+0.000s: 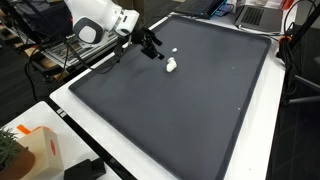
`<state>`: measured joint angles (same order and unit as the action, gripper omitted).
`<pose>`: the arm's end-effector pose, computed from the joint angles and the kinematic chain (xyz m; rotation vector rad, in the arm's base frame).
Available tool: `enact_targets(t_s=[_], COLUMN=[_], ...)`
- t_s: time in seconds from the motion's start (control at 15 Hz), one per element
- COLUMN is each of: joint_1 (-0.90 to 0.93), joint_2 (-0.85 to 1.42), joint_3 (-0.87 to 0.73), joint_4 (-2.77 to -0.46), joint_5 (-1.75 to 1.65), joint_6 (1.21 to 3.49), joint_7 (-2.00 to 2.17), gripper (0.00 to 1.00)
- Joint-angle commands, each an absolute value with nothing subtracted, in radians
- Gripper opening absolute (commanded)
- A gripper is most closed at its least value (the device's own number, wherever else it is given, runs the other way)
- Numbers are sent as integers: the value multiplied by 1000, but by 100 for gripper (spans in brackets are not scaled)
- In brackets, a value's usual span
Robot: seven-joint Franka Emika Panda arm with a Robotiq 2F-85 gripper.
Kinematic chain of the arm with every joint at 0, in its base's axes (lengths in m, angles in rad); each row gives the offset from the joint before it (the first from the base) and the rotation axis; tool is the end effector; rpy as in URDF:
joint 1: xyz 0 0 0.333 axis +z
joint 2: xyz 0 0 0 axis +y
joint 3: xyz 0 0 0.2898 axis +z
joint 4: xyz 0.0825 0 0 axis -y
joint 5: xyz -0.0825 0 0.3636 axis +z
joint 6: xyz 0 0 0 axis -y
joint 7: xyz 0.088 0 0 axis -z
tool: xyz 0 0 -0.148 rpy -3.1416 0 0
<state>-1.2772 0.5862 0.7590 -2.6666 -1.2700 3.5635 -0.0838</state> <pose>0.3980 -0.0171 0.1679 -2.4687 -0.9283 -1.0372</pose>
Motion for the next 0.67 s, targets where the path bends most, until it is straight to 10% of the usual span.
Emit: enact_targets(t_s=[0.0,0.6], joint_1=[-1259,-1194], joint_2=[541,264], joint_3=[759,881], joint_4=[-2678,-2785], joint_5=[-1200,-933], joint_6=[3590,3555], joint_7=[-104,4], gripper=[100,100])
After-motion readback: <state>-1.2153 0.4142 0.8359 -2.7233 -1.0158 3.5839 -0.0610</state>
